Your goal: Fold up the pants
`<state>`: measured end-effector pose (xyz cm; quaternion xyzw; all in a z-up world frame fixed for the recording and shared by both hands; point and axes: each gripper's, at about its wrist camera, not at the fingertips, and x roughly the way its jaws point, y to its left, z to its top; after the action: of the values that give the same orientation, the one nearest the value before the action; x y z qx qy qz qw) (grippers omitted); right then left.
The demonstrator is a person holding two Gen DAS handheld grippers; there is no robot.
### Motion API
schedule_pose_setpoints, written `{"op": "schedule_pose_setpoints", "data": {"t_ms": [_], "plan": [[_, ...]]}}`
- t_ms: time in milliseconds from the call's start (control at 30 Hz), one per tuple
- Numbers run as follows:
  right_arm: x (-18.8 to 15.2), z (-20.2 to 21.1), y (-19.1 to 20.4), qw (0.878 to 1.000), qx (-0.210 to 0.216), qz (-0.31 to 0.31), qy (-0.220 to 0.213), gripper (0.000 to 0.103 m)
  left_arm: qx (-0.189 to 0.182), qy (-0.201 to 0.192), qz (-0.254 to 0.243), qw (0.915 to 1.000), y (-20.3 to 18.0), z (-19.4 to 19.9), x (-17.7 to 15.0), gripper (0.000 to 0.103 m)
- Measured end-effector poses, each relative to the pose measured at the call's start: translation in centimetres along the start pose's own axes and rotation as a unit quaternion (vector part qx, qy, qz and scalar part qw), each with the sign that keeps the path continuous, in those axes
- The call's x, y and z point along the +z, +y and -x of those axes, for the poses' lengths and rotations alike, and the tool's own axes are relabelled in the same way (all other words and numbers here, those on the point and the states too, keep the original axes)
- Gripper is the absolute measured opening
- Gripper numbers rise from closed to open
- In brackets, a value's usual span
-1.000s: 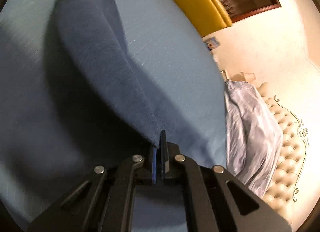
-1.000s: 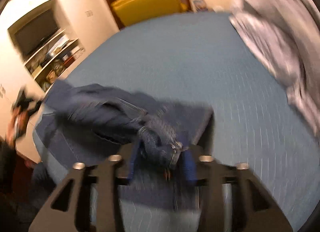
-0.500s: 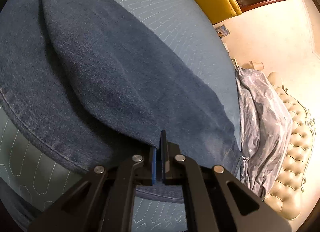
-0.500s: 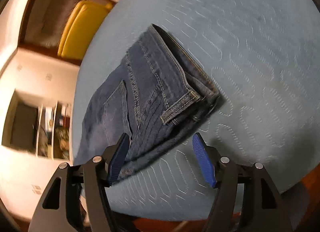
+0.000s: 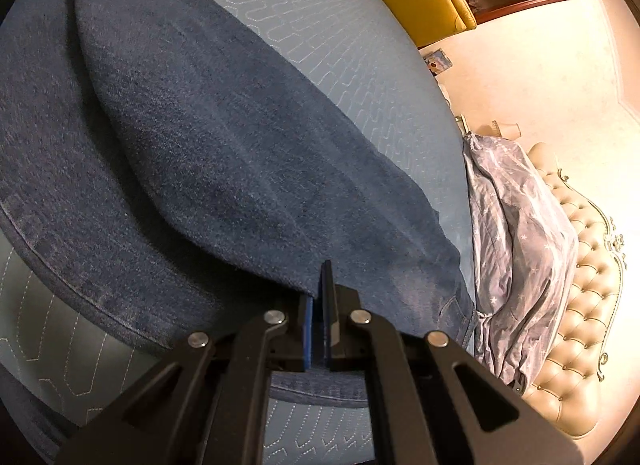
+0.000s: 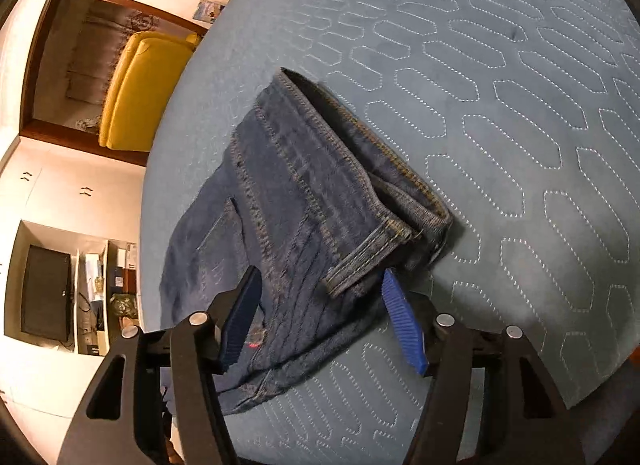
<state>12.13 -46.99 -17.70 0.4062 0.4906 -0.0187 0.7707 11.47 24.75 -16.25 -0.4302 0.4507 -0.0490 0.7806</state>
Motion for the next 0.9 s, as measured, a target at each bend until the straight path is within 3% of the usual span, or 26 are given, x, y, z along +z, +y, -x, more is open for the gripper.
{"op": "schedule_pose_setpoints", "data": {"t_ms": [33,100,167,333,400,467,733,800,833,900], "plan": [[0.1,-0.5,-0.1,1.000,-0.006,0.002,0.001,0.054,0.002,0.002,0.000,1.0000,0.2,-0.1,0.1,0.003],[0.4,-1.2,0.7,0.999,-0.043,0.023,-0.006,0.018,0.008,0.006,0.002,0.9999,0.2,-0.5,0.4,0.003],[0.7,-0.5,1.3,0.998,-0.048,0.027,-0.016,0.013,0.012,0.001,-0.002,0.9999,-0.4,0.3,0.6,0.003],[0.7,4.4,4.1,0.993,-0.054,0.081,-0.061,0.012,0.006,-0.018,0.009,0.9998,-1.4,4.1,-2.2,0.003],[0.9,3.4,3.2,0.992,-0.073,0.089,-0.048,0.012,0.029,-0.010,0.003,0.9995,-0.4,3.0,-3.7,0.003],[1.5,1.3,1.7,0.991,-0.093,0.089,-0.024,0.012,0.046,0.014,0.037,0.9982,2.3,0.6,-4.4,0.003],[0.6,0.7,-0.1,0.988,-0.102,0.109,-0.028,0.011,0.023,-0.002,0.028,0.9993,3.1,1.4,-4.9,0.003],[0.2,-0.1,-0.8,0.986,-0.114,0.116,-0.028,0.010,0.016,-0.005,0.031,0.9994,3.5,1.1,-4.9,0.008],[-0.1,-0.3,-0.4,0.985,-0.121,0.120,-0.032,0.010,0.010,-0.006,0.042,0.9990,3.9,1.0,-4.7,0.021],[-0.1,-0.6,-0.1,0.982,-0.135,0.131,-0.035,0.010,-0.028,-0.016,0.064,0.9974,5.4,1.5,-4.3,0.026]]}}
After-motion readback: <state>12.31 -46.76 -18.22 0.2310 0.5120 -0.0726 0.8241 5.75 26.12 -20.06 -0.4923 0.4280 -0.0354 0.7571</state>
